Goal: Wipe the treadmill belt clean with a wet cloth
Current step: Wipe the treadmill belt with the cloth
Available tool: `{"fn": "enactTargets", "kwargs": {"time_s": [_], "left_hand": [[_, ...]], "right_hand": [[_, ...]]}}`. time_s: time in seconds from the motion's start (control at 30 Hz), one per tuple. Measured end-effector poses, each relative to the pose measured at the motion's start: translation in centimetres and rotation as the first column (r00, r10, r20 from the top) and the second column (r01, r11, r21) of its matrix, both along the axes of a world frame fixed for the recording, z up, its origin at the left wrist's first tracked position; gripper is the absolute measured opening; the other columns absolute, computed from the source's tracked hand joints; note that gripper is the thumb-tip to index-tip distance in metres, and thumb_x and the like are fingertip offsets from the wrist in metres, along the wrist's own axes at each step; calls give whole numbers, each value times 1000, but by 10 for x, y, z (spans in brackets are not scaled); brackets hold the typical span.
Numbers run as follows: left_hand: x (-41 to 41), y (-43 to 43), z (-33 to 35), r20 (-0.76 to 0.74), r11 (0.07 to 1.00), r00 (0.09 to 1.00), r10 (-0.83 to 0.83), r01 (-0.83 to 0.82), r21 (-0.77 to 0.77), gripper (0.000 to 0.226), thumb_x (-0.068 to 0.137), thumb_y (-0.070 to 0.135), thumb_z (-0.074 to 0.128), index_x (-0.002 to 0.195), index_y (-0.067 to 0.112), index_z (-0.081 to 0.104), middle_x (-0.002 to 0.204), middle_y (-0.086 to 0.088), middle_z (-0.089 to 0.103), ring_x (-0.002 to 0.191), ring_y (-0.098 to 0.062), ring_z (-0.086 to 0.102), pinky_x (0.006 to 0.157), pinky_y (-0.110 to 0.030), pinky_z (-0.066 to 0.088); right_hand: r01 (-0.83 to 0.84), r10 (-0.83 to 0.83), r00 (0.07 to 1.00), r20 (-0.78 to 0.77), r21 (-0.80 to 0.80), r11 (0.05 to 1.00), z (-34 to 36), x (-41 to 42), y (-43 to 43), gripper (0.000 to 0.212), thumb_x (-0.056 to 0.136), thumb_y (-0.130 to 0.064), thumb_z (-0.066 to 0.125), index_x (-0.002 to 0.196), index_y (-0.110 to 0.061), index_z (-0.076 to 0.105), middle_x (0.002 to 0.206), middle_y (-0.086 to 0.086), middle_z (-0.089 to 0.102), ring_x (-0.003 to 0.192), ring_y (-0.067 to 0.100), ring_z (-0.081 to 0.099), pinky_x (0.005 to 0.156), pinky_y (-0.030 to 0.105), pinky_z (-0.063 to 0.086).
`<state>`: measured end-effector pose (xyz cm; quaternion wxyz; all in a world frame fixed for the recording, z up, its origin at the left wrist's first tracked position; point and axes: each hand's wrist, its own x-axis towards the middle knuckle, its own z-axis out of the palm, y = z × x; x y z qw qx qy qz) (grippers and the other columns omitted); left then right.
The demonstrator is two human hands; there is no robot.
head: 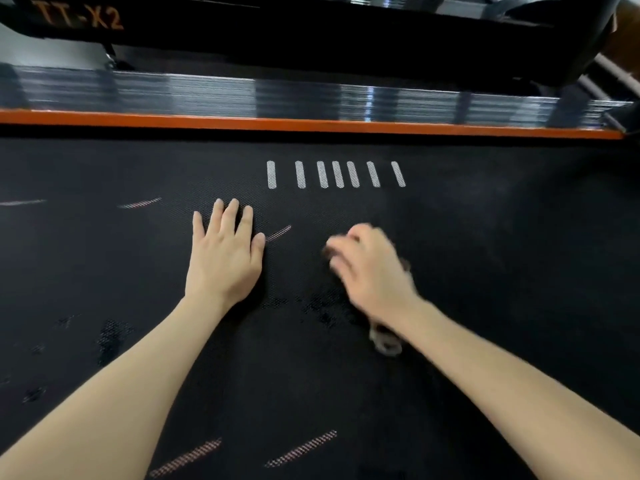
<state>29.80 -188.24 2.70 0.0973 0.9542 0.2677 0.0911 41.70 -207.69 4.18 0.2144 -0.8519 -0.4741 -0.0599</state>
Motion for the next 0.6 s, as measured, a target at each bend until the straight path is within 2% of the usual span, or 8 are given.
{"fn": "enactTargets", "kwargs": {"time_s": [0.07,0.13,0.23,0.33,0.4,0.47,0.53,0.6], "left_hand": [[0,0,-1,7,1000,1000,-5,5,-3,69,92,45,11,146,7,31,154,-14,25,145,-29,11,117,-49,1],[0,0,-1,-6,1000,1000,-8,8,10,72,90,47,8,146,7,31,154,-14,26,145,-30,12,117,-49,3],[0,2,-1,-16,1000,1000,-14,14,13,73,90,48,7,145,7,32,153,-14,27,145,-30,13,117,-50,4],[1,2,-3,-37,1000,999,-11,12,22,73,90,49,7,145,8,32,153,-15,27,144,-31,14,117,-51,5],[3,2,-2,-45,1000,999,-11,12,28,74,89,49,8,145,8,33,152,-15,28,144,-31,15,117,-52,6],[2,2,-1,-52,1000,999,-16,17,26,74,90,50,9,145,8,33,152,-16,28,144,-32,15,117,-52,6],[1,3,-1,-46,1000,999,-13,14,22,74,89,50,9,145,8,33,152,-16,28,144,-32,15,117,-52,6],[1,3,0,-44,1000,999,-15,16,19,73,89,50,11,144,8,34,152,-16,30,144,-32,16,117,-52,6]], "right_hand": [[-206,206,978,-15,-17,978,0,-26,-10,38,88,-35,49,109,-11,68,99,13,58,80,29,55,72,37,45],[-265,265,964,-6,-37,964,3,-8,-10,37,87,-36,50,109,-13,69,99,11,60,80,28,56,71,37,44],[28,-28,995,92,-2,1000,-2,70,1,36,87,-36,49,109,-15,70,99,13,58,82,34,56,74,42,47],[453,-452,892,22,-18,891,-2,131,13,31,95,-29,50,120,-15,63,116,16,52,103,38,49,88,44,41],[517,-517,856,11,-24,856,-1,132,30,30,96,-28,48,120,-15,62,120,16,50,107,37,46,91,42,38],[414,-414,910,-8,-7,910,-1,108,50,32,94,-32,46,114,-15,65,114,16,52,101,36,48,87,41,39],[157,-157,988,8,11,988,-6,69,64,39,89,-37,43,108,-13,67,102,15,55,90,32,51,80,40,41],[-43,43,999,2,0,999,-7,50,64,42,89,-39,44,108,-11,67,98,13,56,86,28,52,76,37,42]]}}
